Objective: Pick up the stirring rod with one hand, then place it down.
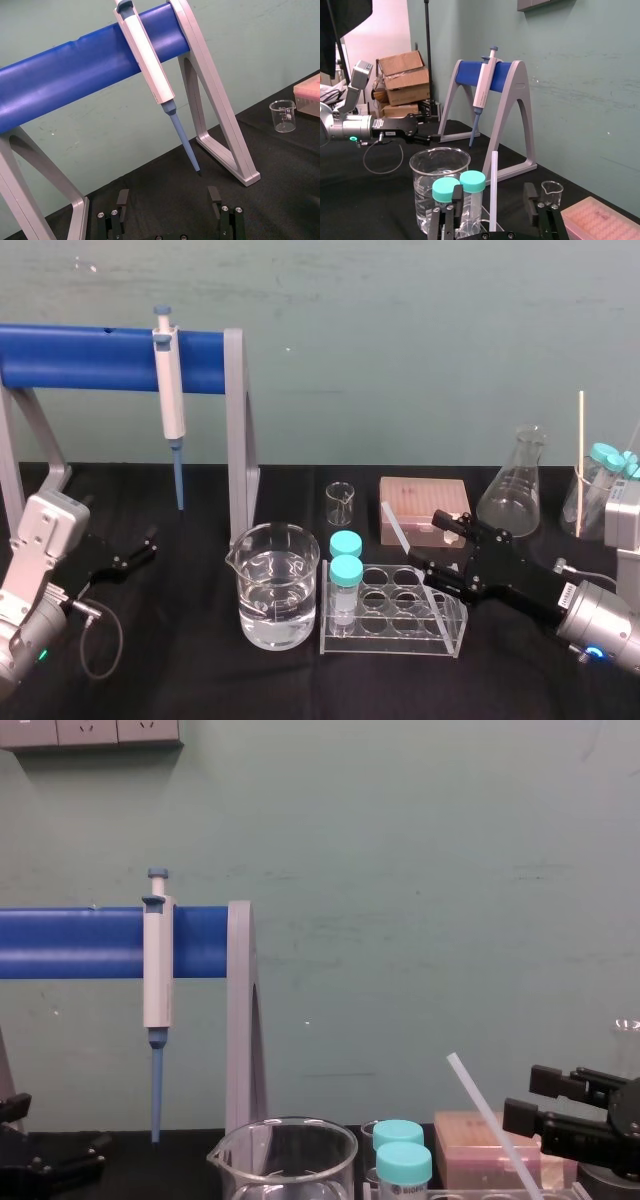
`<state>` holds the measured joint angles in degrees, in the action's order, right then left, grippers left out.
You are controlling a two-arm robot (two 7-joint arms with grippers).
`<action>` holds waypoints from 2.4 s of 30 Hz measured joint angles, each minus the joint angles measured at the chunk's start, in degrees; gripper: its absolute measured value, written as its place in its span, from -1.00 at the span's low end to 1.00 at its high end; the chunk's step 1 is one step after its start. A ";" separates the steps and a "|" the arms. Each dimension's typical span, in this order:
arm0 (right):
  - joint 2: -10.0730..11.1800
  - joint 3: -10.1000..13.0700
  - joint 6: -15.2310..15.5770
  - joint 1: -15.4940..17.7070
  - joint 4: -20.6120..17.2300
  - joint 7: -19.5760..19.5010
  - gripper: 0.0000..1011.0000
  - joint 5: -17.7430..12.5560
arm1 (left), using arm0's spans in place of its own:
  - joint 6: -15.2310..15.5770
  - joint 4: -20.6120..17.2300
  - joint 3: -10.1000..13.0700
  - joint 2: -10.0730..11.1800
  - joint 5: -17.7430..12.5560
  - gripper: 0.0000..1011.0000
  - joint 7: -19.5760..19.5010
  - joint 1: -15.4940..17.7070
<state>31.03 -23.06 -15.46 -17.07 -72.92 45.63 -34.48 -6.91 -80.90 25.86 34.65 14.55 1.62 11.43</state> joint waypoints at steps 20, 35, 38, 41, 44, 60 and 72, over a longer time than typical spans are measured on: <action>-3.70 5.97 10.45 3.54 -3.91 -28.83 0.98 9.92 | 0.00 0.00 0.00 0.00 0.00 0.98 0.00 0.00; -5.06 6.12 16.04 4.19 -3.40 -32.81 0.98 11.79 | 0.00 0.00 0.00 0.00 0.00 0.98 0.00 0.00; -5.02 6.10 15.87 4.18 -3.41 -32.78 0.98 11.77 | 0.00 0.00 0.00 0.00 0.00 0.98 0.00 0.00; -4.99 6.08 15.74 4.16 -3.42 -32.70 0.98 11.73 | 0.00 0.00 0.00 0.00 0.00 0.98 0.00 0.00; -4.98 6.09 15.67 4.15 -3.43 -32.67 0.98 11.71 | 0.00 0.00 0.00 0.00 0.00 0.98 0.00 0.00; -4.89 6.09 15.45 4.09 -3.50 -32.53 0.98 11.62 | 0.00 0.00 0.00 0.00 0.00 0.98 0.00 0.00; -4.89 6.09 15.38 4.09 -3.50 -32.47 0.98 11.59 | 0.00 0.00 0.00 0.00 0.00 0.98 0.00 0.00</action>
<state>26.15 -16.97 -0.07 -12.98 -76.42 13.16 -22.90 -6.90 -80.90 25.86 34.65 14.55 1.62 11.43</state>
